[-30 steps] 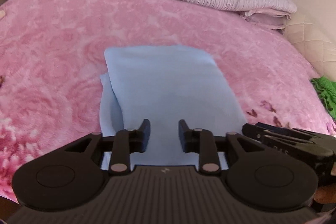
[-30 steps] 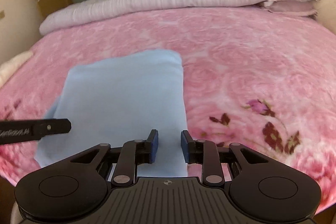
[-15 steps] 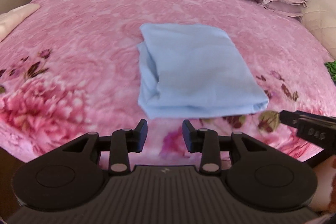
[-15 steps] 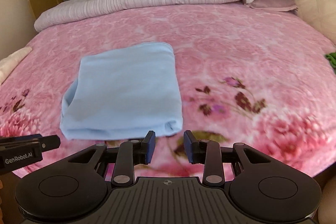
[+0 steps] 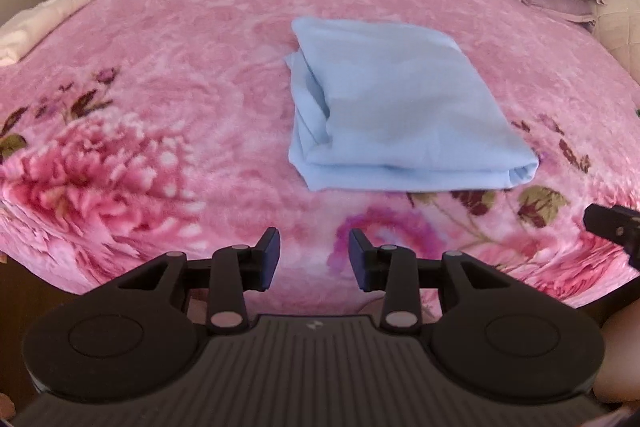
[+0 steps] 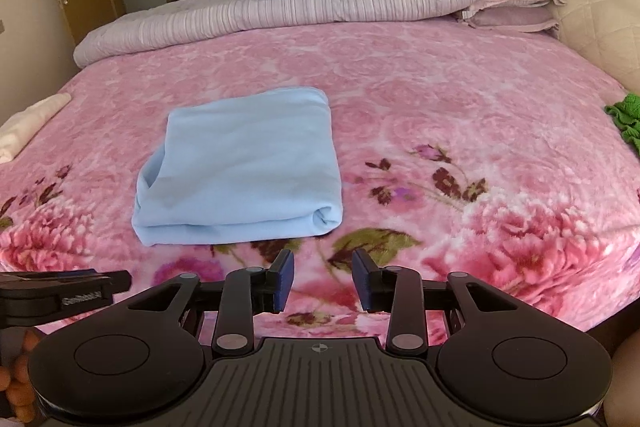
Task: Fold clothes
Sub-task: 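Release the folded sweatshirt and lift both tools away, then grasp the folded light blue sweatshirt with both tools and lift it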
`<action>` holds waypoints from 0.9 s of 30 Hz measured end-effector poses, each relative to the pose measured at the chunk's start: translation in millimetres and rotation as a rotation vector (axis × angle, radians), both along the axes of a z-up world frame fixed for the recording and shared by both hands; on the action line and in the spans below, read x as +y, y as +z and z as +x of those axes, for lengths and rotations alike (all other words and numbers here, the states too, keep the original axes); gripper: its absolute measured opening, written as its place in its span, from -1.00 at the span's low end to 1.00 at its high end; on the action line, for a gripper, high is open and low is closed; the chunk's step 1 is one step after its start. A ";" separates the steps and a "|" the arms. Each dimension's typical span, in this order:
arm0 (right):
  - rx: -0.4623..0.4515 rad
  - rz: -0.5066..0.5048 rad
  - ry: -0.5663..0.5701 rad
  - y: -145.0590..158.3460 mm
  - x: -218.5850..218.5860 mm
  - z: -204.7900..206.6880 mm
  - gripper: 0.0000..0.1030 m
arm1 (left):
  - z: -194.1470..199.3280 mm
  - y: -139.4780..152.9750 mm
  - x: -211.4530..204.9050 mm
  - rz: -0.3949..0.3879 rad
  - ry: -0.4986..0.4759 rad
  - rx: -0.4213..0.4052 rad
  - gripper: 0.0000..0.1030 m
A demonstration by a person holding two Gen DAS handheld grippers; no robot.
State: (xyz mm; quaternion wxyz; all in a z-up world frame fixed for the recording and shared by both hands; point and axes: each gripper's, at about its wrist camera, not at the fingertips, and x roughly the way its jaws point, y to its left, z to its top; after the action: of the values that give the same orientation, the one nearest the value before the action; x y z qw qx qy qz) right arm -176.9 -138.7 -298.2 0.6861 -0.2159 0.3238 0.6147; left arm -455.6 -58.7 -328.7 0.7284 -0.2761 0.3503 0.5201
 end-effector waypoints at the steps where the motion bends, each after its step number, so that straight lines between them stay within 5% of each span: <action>1: 0.001 -0.002 -0.001 -1.1 0.7 0.2 -0.29 | 0.2 2.8 -0.1 0.006 0.000 0.000 -0.30; 20: 0.027 -0.063 -0.029 -21.1 23.3 11.4 -0.28 | 10.7 2.6 20.2 -0.019 -0.020 -0.002 -0.30; 25: 0.141 -0.037 -0.014 -25.4 29.7 29.7 -0.24 | -20.0 -1.3 44.8 -0.079 0.025 -0.178 -0.17; 27: 0.220 -0.011 -0.013 -26.2 32.2 41.9 -0.01 | -39.4 -6.0 59.7 -0.116 0.061 -0.296 -0.14</action>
State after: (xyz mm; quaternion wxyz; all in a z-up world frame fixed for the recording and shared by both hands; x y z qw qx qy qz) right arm -135.0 -106.5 -324.4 0.6493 -0.1487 0.4019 0.6283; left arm -495.0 1.0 -334.6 0.7387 -0.4018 0.2601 0.4746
